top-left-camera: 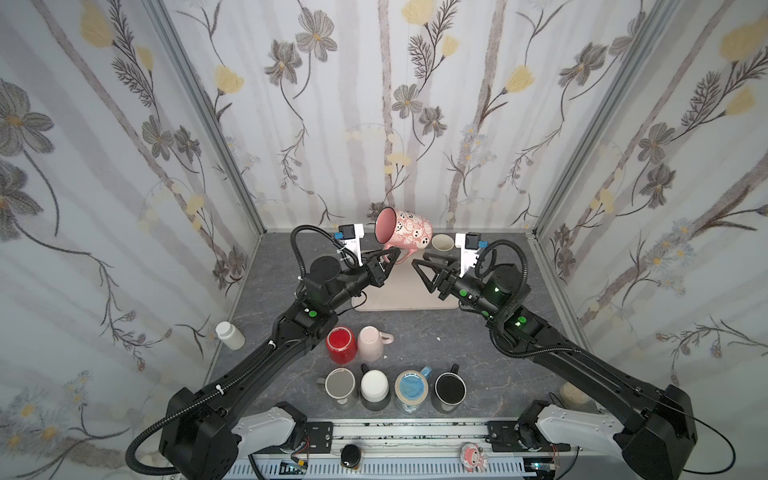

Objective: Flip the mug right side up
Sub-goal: 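Carry the pink mug upright to the tray's far corner while the right arm withdraws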

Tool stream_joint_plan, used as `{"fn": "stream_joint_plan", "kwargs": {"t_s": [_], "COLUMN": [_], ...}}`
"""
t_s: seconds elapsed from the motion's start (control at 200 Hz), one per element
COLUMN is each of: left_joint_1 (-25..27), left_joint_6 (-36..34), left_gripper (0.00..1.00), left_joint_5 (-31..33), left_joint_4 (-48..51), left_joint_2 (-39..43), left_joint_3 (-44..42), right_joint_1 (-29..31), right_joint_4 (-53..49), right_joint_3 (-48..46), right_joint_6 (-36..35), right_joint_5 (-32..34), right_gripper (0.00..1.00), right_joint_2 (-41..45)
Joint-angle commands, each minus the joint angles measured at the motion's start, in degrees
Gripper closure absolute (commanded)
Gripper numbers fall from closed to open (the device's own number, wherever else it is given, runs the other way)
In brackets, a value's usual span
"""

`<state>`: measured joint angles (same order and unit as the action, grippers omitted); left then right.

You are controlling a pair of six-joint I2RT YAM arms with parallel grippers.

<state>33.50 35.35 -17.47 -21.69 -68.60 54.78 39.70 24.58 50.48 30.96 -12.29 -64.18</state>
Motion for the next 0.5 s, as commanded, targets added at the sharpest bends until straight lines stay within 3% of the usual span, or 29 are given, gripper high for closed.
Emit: {"fn": "stream_joint_plan", "kwargs": {"t_s": [0.0,0.275,0.495], "left_joint_1": [1.0,2.4,3.4], "left_joint_6": [-6.7,-12.0,-15.4], "left_gripper": [1.00,1.00,1.00], "left_joint_5": [5.9,13.1,20.2], "left_joint_4": [2.4,4.7,9.4], "left_joint_2": [-1.8,-14.4,-28.9], "left_joint_3": [3.7,9.6,21.5], "right_joint_1": [-0.5,-4.2,-4.8], "right_joint_4": [-6.2,-15.2,-17.3], "right_joint_3": [-1.9,-6.5,-9.7], "right_joint_6": [-3.7,-5.7,-6.1], "right_joint_5": [8.0,18.3,21.6], "right_gripper": [0.37,0.37,0.37], "right_joint_2": [4.1,13.4,16.9]}}
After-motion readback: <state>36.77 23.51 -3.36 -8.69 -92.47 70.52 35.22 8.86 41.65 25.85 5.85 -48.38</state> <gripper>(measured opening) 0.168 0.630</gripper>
